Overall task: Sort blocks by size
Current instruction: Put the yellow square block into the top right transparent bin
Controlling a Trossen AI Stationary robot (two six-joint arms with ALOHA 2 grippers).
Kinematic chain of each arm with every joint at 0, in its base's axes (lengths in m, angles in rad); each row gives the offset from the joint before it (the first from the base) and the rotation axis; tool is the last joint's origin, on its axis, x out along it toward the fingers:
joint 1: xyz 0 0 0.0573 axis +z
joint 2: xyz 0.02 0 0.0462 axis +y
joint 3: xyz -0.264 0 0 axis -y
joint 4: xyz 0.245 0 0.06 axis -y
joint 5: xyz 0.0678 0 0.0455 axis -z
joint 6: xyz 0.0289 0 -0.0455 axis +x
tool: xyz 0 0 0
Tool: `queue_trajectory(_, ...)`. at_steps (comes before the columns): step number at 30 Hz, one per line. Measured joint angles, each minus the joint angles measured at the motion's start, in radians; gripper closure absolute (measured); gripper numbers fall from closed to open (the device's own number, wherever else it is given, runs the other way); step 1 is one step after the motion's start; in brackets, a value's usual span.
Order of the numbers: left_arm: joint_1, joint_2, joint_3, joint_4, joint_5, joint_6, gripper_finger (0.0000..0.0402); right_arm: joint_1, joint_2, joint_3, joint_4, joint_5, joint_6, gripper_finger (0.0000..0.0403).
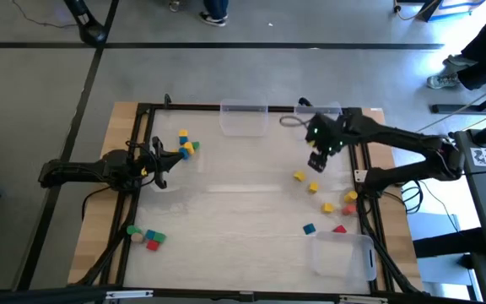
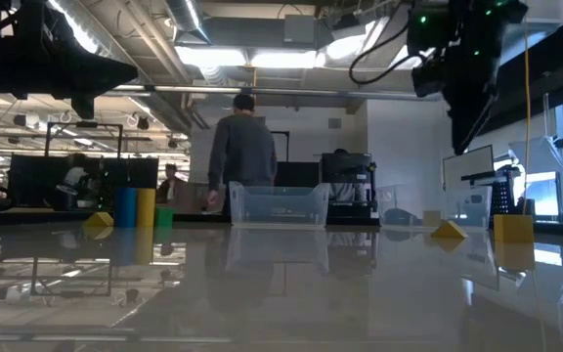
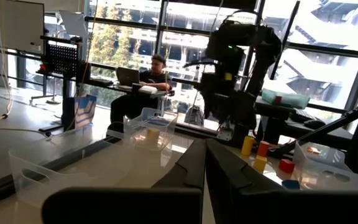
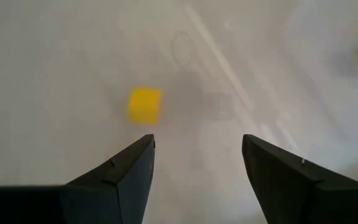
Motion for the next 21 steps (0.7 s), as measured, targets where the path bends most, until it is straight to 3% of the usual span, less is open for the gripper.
queue_trajectory(11, 0.0, 0.0, 0.0, 0.0, 0.0, -0.002, 0.0402, 0.295, 0.001, -0.147, 0.08, 0.001, 0.165, 0.016)
queue_trajectory(21, 0.0, 0.0, 0.0, 0.0, 0.0, 0.016, 0.0402, 0.35, 0.001, -0.245, 0.176, 0.073, 0.185, 0.016)
